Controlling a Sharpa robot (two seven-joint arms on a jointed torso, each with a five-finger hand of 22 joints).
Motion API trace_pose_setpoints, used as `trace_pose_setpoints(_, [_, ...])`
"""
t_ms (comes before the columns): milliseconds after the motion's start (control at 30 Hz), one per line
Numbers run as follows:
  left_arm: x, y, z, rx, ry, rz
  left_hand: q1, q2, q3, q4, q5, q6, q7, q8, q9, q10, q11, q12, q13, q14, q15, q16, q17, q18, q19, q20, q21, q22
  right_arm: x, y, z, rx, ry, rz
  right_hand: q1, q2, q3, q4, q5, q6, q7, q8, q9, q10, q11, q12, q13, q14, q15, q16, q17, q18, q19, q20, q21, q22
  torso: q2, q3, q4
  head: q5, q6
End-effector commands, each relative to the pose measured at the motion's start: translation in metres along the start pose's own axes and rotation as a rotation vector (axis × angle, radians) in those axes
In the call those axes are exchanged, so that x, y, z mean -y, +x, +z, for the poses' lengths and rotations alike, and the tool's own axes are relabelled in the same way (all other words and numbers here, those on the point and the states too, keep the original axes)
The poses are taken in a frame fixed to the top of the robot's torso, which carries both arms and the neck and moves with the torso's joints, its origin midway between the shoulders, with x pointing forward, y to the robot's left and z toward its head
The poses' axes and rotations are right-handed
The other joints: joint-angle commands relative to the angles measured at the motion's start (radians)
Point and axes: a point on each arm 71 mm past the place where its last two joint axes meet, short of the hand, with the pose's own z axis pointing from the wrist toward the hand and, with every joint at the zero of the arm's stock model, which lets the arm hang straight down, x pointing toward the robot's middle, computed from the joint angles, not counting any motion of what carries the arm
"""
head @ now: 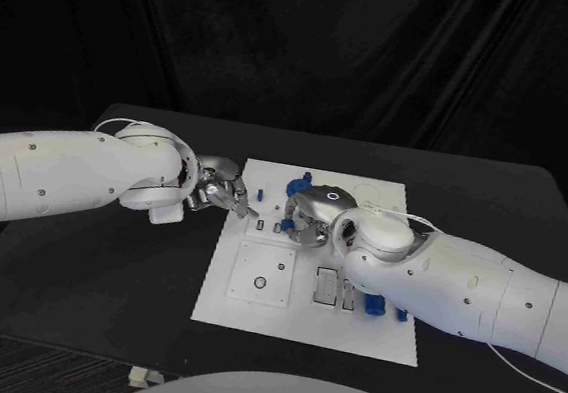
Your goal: Assemble the parts on the task board
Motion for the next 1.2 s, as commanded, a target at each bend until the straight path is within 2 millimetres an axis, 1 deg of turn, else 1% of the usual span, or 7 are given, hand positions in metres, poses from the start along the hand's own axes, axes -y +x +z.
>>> trace_pose_setpoints(33, [0.004,0.0,0.0,-0.016,0.027,0.001,0.005,0.011,0.003,0.005,-0.005,-0.01,-0.001,0.001,-0.001,0.097,0.007,-0.003,0.257,0.104,0.008,0.003,0.263,0.015,-0.011,0.001,-0.008,0.182,-0.001,0.001,-0.001,0.028,-0.034,0.023,0.013,0.004,0.024,-0.012,0.01,0.023,-0.004,-0.001,0.01,0.065,-0.011,0.001,0.201,0.053,-0.007,0.006,0.004,-0.005,0.006,-0.008,0.007,0.164,0.0,-0.0001,-0.0002,-0.001,0.0])
trace_pose_setpoints(533, [0.012,-0.001,0.001,0.014,0.106,-0.005,0.03,0.014,0.009,0.006,0.002,-0.019,0.006,-0.03,-0.047,0.071,0.013,-0.024,0.237,0.104,0.012,0.003,0.263,0.018,-0.024,0.004,-0.023,0.177,0.004,-0.005,-0.009,0.116,-0.069,0.047,-0.005,0.002,0.062,-0.039,0.005,0.082,-0.014,-0.019,0.02,0.073,-0.019,0.006,0.213,0.055,-0.014,0.013,0.012,-0.009,0.011,-0.014,0.024,0.171,-0.001,0.0007,-0.0006,-0.001,0.0])
trace_pose_setpoints(633, [0.014,-0.001,0.001,0.018,0.129,-0.006,0.03,0.009,-0.001,0.026,-0.017,-0.02,0.018,-0.07,-0.11,0.054,0.023,-0.038,0.224,0.104,0.021,0.003,0.263,0.019,-0.031,0.012,-0.032,0.177,0.006,-0.007,-0.013,0.141,-0.075,0.053,-0.008,0.001,0.062,-0.039,0.004,0.084,-0.014,-0.02,0.021,0.074,-0.019,0.006,0.214,0.055,-0.014,0.013,0.012,-0.009,0.011,-0.014,0.025,0.172,-0.001,0.0006,-0.0005,-0.001,0.0])
trace_pose_setpoints(733, [0.016,0.0,0.001,0.015,0.148,-0.005,0.018,0.007,-0.012,0.042,-0.032,-0.016,0.022,-0.08,-0.132,0.048,0.027,-0.043,0.219,0.104,0.025,0.003,0.263,0.02,-0.035,0.015,-0.037,0.176,0.007,-0.01,-0.017,0.167,-0.082,0.063,-0.013,0.001,0.061,-0.039,0.002,0.088,-0.015,-0.022,0.022,0.075,-0.02,0.007,0.216,0.055,-0.015,0.015,0.014,-0.01,0.012,-0.014,0.028,0.172,-0.001,0.0003,-0.0006,0.0,0.0])
trace_pose_setpoints(900, [0.02,0.0,0.001,0.005,0.186,-0.056,-0.004,0.005,-0.053,0.09,-0.092,-0.029,0.042,-0.133,-0.216,-0.014,0.046,-0.092,0.175,0.104,0.042,0.003,0.263,0.03,-0.074,0.031,-0.075,0.164,0.006,-0.017,-0.023,0.212,-0.099,0.085,-0.016,0.0,0.061,-0.038,0.001,0.089,-0.015,-0.023,0.023,0.076,-0.02,0.008,0.218,0.056,-0.015,0.016,0.017,-0.01,0.013,-0.015,0.031,0.173,-0.001,0.0007,-0.0004,-0.002,0.0])
trace_pose_setpoints(1000, [0.023,0.001,0.002,0.008,0.215,-0.084,-0.009,-0.003,-0.086,0.104,-0.099,-0.05,0.059,-0.177,-0.275,-0.057,0.062,-0.12,0.151,0.104,0.058,0.003,0.263,0.037,-0.111,0.043,-0.107,0.156,0.005,-0.019,-0.025,0.224,-0.107,0.092,-0.019,-0.001,0.061,-0.038,0.0,0.091,-0.016,-0.024,0.024,0.078,-0.021,0.009,0.22,0.056,-0.015,0.018,0.02,-0.011,0.014,-0.015,0.034,0.174,-0.001,0.0007,-0.0005,-0.004,0.0])
trace_pose_setpoints(1200, [0.028,0.002,0.006,0.0,0.238,-0.098,-0.019,0.001,-0.121,0.11,-0.103,-0.042,0.067,-0.203,-0.329,-0.072,0.071,-0.125,0.145,0.104,0.067,0.003,0.263,0.041,-0.126,0.054,-0.12,0.159,0.003,-0.021,-0.028,0.238,-0.117,0.098,-0.022,-0.002,0.06,-0.038,-0.002,0.093,-0.017,-0.026,0.024,0.078,-0.022,0.009,0.22,0.057,-0.016,0.019,0.02,-0.012,0.015,-0.015,0.036,0.175,-0.001,0.0005,-0.0011,-0.005,0.0])
